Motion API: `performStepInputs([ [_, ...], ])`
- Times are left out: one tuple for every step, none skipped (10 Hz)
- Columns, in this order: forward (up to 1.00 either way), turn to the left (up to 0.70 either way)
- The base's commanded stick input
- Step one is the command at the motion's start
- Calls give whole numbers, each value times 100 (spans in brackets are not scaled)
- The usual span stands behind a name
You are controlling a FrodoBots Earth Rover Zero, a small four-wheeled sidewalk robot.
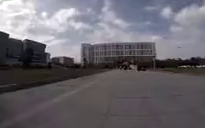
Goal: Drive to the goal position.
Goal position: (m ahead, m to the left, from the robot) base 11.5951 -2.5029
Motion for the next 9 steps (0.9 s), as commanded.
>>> performStepInputs([
  [100, -20],
  [100, -38],
  [100, -36],
  [100, -31],
  [100, 2],
  [100, 2],
  [100, 2],
  [100, 2],
  [100, 2],
])
